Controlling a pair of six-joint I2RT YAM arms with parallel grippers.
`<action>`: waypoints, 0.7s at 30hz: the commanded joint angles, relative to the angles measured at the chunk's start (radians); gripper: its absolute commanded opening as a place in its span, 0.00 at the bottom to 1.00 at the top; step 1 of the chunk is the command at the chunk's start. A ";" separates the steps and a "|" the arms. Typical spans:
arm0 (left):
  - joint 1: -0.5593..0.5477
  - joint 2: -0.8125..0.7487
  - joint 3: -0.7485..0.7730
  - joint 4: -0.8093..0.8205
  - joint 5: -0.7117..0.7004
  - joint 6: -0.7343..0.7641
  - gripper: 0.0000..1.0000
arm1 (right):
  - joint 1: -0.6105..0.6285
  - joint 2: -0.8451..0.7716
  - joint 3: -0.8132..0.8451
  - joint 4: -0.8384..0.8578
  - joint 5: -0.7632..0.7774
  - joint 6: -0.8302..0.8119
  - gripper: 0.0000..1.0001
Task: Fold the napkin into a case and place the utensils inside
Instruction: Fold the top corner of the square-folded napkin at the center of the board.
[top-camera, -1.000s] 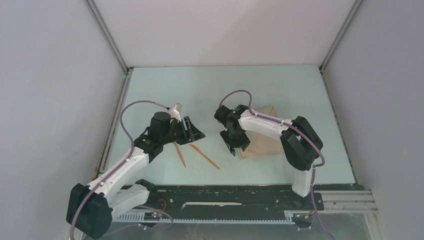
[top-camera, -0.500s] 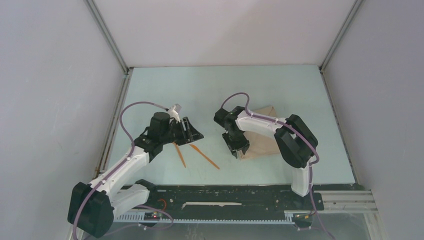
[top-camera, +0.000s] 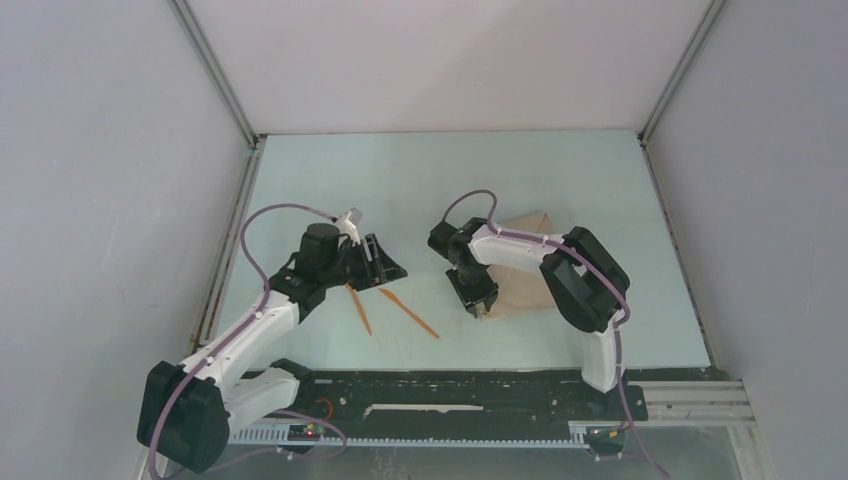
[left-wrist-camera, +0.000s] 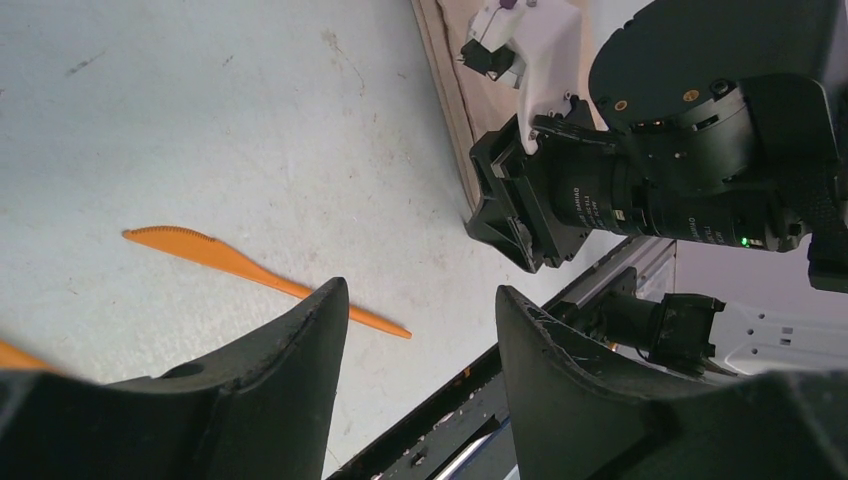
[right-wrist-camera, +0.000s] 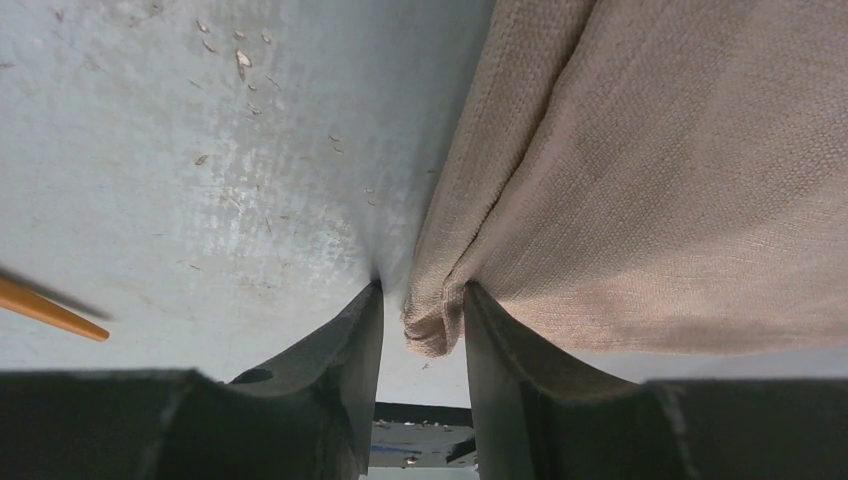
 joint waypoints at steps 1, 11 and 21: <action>0.014 0.002 0.000 0.034 0.023 0.028 0.61 | -0.011 0.007 -0.059 0.065 0.040 -0.013 0.44; 0.018 0.021 -0.001 0.053 0.038 0.003 0.61 | -0.017 -0.008 -0.183 0.235 0.104 -0.047 0.20; 0.018 0.109 -0.083 0.280 0.094 -0.208 0.75 | 0.002 -0.213 -0.247 0.325 0.106 -0.081 0.00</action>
